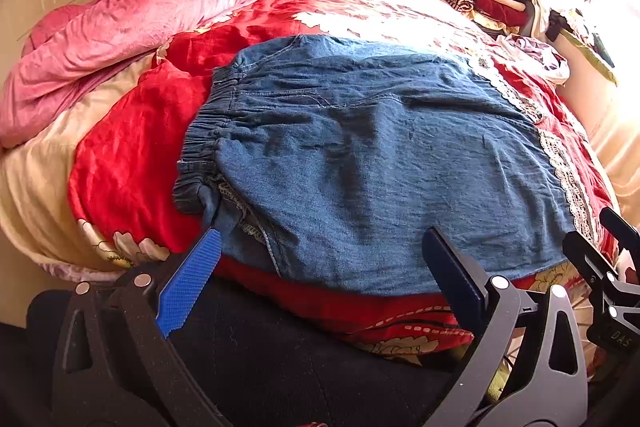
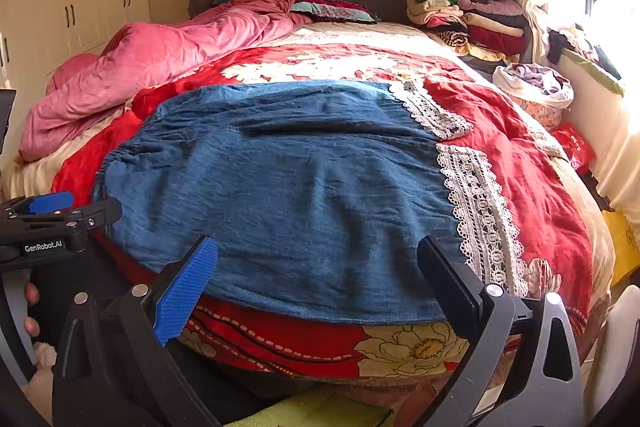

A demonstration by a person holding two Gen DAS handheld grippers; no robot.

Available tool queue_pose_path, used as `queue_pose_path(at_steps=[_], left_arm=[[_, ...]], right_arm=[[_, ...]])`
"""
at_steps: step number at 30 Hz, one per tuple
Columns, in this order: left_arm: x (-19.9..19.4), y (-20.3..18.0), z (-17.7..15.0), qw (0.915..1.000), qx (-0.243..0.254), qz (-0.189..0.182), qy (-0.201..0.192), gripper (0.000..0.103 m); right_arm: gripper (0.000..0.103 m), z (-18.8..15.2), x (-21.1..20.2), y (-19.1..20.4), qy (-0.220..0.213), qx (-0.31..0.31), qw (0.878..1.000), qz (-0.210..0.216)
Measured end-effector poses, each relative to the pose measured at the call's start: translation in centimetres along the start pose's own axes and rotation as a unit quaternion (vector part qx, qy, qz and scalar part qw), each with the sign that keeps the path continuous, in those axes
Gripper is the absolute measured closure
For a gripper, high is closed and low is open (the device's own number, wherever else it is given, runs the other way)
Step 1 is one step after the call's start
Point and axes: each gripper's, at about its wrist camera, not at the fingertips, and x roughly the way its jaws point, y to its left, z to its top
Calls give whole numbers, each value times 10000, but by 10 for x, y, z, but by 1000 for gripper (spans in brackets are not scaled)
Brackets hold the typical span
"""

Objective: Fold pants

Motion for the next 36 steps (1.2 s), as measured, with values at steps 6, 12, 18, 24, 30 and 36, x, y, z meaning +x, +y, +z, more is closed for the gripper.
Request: queue_pose_path(at_steps=[6,12,18,24,30,36], left_arm=[[-2,-2,0,10000,26,-7,-15,8],[-2,-2,0,10000,26,-5,-20,8],[-2,-2,-1,10000,28,-5,-21,8],[-2,-2,-1,10000,25,-10,-24,8],[-2,-3,-2,10000,27,-4,-29,8],[-2,-2,-2,10000,27,7,-34,8]], right_arm=[[4,0,0,1,4,-18,10000,1],[4,-1,-1,2,6,-16,10000,-11],[4,-1,-1,1,5,-20,10000,-16],[4,-1,0,1,19,-7,10000,-20],[4,-1,0,0,24,-4,10000,-24],[4,-2,1,0,37,-15,10000,-18]])
